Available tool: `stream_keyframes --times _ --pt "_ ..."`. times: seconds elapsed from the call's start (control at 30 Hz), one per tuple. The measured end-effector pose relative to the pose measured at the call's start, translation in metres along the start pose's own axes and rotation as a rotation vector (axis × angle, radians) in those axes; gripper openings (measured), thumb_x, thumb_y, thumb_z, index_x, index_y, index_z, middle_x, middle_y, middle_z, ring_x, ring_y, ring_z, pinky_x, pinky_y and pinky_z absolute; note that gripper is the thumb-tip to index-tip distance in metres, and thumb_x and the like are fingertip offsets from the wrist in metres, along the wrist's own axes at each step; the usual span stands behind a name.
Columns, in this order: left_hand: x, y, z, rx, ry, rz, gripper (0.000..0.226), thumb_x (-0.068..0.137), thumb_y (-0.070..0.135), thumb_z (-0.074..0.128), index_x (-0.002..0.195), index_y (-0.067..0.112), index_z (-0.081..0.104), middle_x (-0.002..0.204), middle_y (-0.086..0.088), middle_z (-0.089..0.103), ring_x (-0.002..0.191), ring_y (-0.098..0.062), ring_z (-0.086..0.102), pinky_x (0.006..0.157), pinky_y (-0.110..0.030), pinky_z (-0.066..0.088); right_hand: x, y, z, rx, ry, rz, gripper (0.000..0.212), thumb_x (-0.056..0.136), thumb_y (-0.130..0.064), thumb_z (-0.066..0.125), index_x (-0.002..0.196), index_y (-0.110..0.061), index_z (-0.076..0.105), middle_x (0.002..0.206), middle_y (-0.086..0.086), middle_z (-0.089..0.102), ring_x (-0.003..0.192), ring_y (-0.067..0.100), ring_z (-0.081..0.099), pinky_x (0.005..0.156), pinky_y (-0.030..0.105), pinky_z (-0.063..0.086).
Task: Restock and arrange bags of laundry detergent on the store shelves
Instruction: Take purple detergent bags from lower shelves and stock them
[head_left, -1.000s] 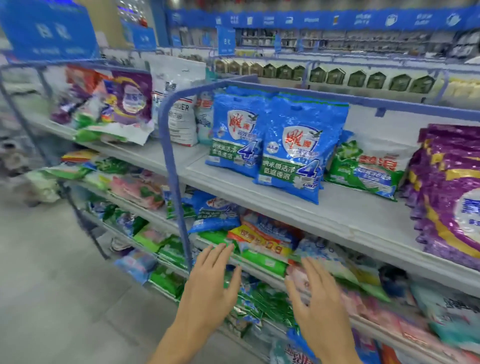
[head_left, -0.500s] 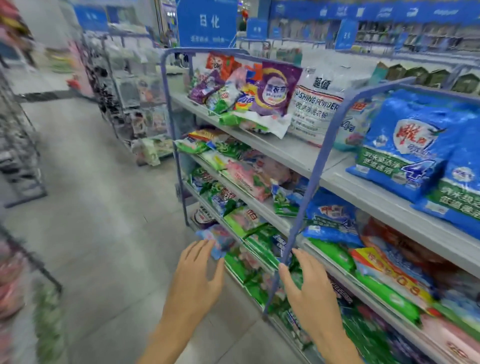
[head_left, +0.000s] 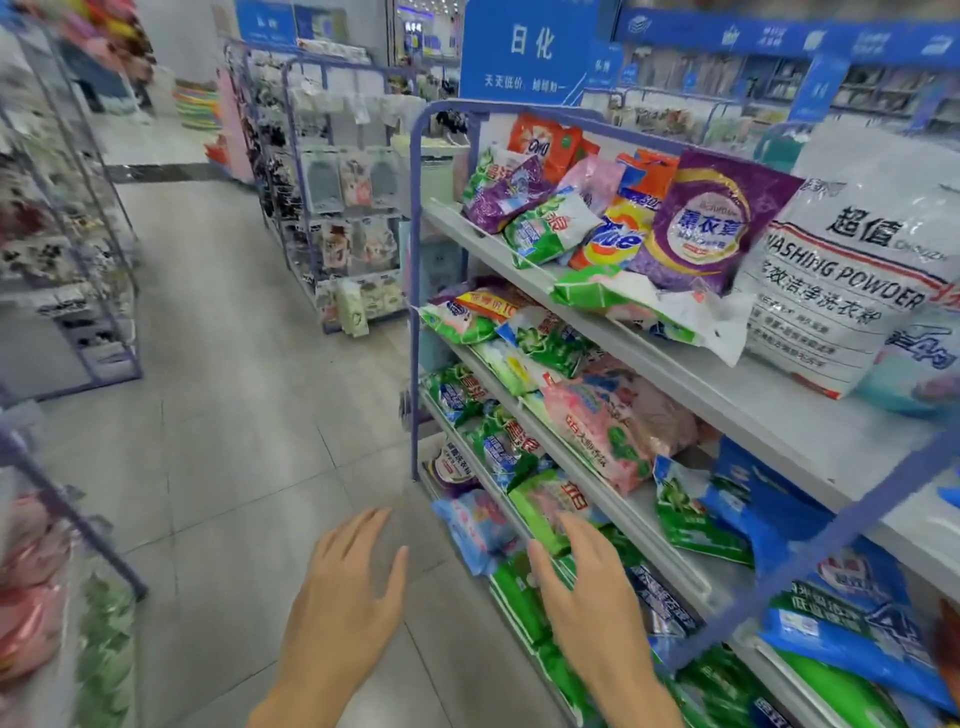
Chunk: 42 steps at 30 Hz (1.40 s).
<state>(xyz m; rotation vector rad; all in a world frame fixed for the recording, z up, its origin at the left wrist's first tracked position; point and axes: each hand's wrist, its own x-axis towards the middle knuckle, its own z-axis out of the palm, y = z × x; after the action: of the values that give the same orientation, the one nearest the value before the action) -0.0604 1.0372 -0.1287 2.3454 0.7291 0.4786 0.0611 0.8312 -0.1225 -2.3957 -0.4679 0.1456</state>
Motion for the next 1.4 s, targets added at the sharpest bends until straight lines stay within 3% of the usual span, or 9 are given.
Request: stream_keyframes --times 0.07,0.17,0.3,0.47,0.83,1.23,1.4 --pt "0.029 -0.011 -0.004 0.013 -0.010 -0.024 0.049 0.098 0.036 0.059 0.145 0.024 0.052 0.146 0.009 0.052 0.138 -0.010 0.040 0.110 -0.021 0.027 0.032 -0.012 0.015 0.019 -0.009 -0.010 0.061 0.098 -0.061 0.044 0.152 -0.034 0.040 0.153 -0.016 0.044 0.139 0.001 0.035 0.113 0.023 0.033" --pt "0.072 -0.026 -0.010 0.019 -0.021 -0.038 0.049 0.099 0.037 0.057 0.147 0.024 0.050 0.148 0.011 0.050 0.139 -0.009 0.037 0.109 -0.018 0.023 0.073 -0.033 0.036 0.006 -0.015 -0.017 0.061 0.098 -0.063 0.042 0.151 -0.032 0.042 0.151 -0.017 0.045 0.129 -0.005 0.036 0.102 0.015 0.029" --pt "0.135 -0.046 -0.011 0.010 -0.046 -0.027 0.052 0.101 0.041 0.053 0.150 0.024 0.047 0.152 0.012 0.046 0.142 -0.006 0.035 0.112 -0.016 0.019 0.126 -0.058 0.061 0.018 -0.045 0.009 0.075 0.092 -0.072 0.034 0.156 -0.032 0.035 0.158 -0.017 0.037 0.146 0.003 0.030 0.113 0.020 0.024" --pt "0.221 -0.078 -0.015 -0.029 -0.072 -0.019 0.051 0.101 0.043 0.052 0.150 0.027 0.046 0.151 0.015 0.046 0.141 -0.003 0.034 0.112 -0.015 0.020 0.198 -0.089 0.098 -0.008 -0.028 0.052 0.060 0.101 -0.060 0.042 0.155 -0.035 0.035 0.158 -0.016 0.038 0.145 0.004 0.032 0.111 0.023 0.028" --pt "0.423 -0.140 -0.029 -0.084 -0.178 0.093 0.049 0.101 0.039 0.053 0.149 0.025 0.048 0.148 0.013 0.049 0.138 -0.005 0.037 0.110 -0.012 0.020 0.344 -0.176 0.164 0.030 0.088 0.186 0.063 0.099 -0.060 0.046 0.154 -0.029 0.040 0.157 -0.010 0.042 0.144 0.009 0.038 0.120 0.036 0.032" --pt "0.636 -0.136 0.063 -0.192 -0.276 0.109 0.044 0.103 0.038 0.052 0.143 0.022 0.053 0.139 0.006 0.058 0.130 -0.014 0.050 0.099 -0.017 0.029 0.552 -0.183 0.189 0.040 0.187 0.176 0.057 0.100 -0.054 0.052 0.151 -0.028 0.045 0.154 -0.010 0.047 0.140 0.009 0.042 0.114 0.030 0.033" --pt "0.706 -0.130 0.113 -0.298 -0.303 0.078 0.045 0.102 0.038 0.053 0.143 0.019 0.055 0.140 0.003 0.060 0.129 -0.017 0.053 0.103 -0.023 0.036 0.641 -0.173 0.197 -0.107 0.270 0.133 0.050 0.100 -0.040 0.060 0.144 -0.016 0.053 0.142 0.003 0.060 0.130 0.021 0.054 0.106 0.031 0.039"
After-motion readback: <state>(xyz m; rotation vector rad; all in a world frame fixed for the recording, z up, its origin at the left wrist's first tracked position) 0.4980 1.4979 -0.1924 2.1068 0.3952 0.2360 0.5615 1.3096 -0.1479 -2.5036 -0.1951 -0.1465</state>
